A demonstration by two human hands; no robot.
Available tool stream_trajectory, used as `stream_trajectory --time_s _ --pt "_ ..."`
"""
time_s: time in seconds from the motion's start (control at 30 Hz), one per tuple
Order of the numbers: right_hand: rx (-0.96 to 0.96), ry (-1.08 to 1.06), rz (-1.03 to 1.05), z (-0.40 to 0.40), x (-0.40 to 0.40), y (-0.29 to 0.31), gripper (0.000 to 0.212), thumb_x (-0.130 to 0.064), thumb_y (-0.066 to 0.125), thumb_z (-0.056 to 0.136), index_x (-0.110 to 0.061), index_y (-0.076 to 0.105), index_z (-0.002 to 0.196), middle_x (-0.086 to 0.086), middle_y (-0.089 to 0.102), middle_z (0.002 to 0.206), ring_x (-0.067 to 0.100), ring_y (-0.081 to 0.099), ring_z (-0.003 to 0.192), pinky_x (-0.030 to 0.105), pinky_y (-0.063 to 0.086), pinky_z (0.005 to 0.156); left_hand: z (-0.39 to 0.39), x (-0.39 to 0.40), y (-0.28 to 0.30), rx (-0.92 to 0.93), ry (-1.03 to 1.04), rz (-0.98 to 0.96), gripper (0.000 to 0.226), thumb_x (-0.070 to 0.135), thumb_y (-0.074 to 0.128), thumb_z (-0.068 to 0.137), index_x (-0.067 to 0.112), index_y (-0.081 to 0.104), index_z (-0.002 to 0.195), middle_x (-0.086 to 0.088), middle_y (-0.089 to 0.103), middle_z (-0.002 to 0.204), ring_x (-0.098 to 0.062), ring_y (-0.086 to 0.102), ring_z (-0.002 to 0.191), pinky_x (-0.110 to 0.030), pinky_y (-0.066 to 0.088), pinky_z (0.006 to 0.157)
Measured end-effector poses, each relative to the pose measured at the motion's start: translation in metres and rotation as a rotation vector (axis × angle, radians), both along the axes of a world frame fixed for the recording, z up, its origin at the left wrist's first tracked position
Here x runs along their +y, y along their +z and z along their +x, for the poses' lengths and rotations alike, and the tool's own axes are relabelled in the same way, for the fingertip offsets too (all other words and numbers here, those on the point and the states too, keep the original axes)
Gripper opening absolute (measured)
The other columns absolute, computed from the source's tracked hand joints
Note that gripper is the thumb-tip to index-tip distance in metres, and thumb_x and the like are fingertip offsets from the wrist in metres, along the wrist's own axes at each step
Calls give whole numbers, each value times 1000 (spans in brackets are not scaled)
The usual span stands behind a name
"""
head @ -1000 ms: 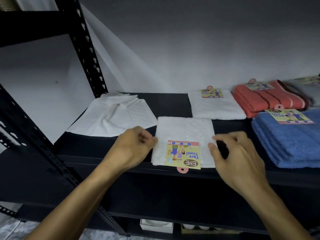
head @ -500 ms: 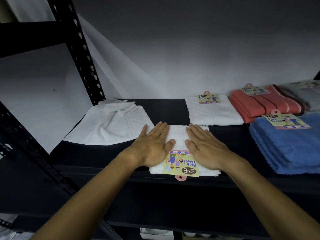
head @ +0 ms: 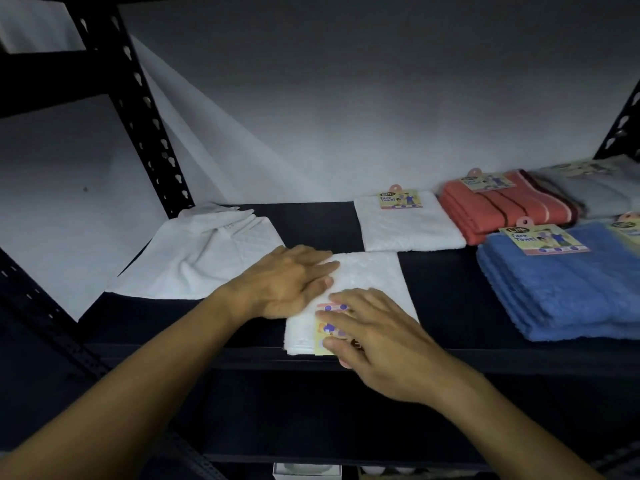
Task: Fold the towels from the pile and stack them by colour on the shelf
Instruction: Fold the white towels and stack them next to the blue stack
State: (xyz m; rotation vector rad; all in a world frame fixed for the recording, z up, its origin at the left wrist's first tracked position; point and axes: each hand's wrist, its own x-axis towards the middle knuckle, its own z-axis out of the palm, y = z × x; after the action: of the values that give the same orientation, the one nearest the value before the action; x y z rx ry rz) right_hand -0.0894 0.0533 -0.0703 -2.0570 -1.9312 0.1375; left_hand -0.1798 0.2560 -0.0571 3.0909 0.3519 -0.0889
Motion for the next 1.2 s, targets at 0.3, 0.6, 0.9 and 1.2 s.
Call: stream_trajectory --time_s 0.3,0.6,0.9,1.2 --pt "-34 40 -84 40 -31 22 68 -83 18 77 -37 53 113 -27 49 125 -13 35 122 24 -8 118 -47 -46 9 -89 -18 112 76 68 -5 93 35 55 126 10 42 114 -6 40 101 -25 35 91" --pt "-214 34 97 21 -30 19 68 -78 32 84 -29 62 120 -14 53 122 4 46 118 31 14 118 -15 -44 16 -187 -29 -134 43 49 25 104 37 48 139 18 41 144 -1 32 132 -26 35 106" --pt "-403 129 51 21 -34 -11 66 -10 71 62 -20 63 126 -5 60 132 15 54 125 38 27 114 -29 -25 -8 -38 -11 -122 56 56 22 102 39 21 155 22 11 161 5 0 145 -27 5 120" --pt "-188 -75 180 40 -41 -6 64 -64 15 98 -29 69 98 -17 62 118 5 48 125 35 17 116 -70 -75 -6 -221 37 183 73 57 7 101 16 62 124 2 52 110 -18 48 99 -34 41 90"
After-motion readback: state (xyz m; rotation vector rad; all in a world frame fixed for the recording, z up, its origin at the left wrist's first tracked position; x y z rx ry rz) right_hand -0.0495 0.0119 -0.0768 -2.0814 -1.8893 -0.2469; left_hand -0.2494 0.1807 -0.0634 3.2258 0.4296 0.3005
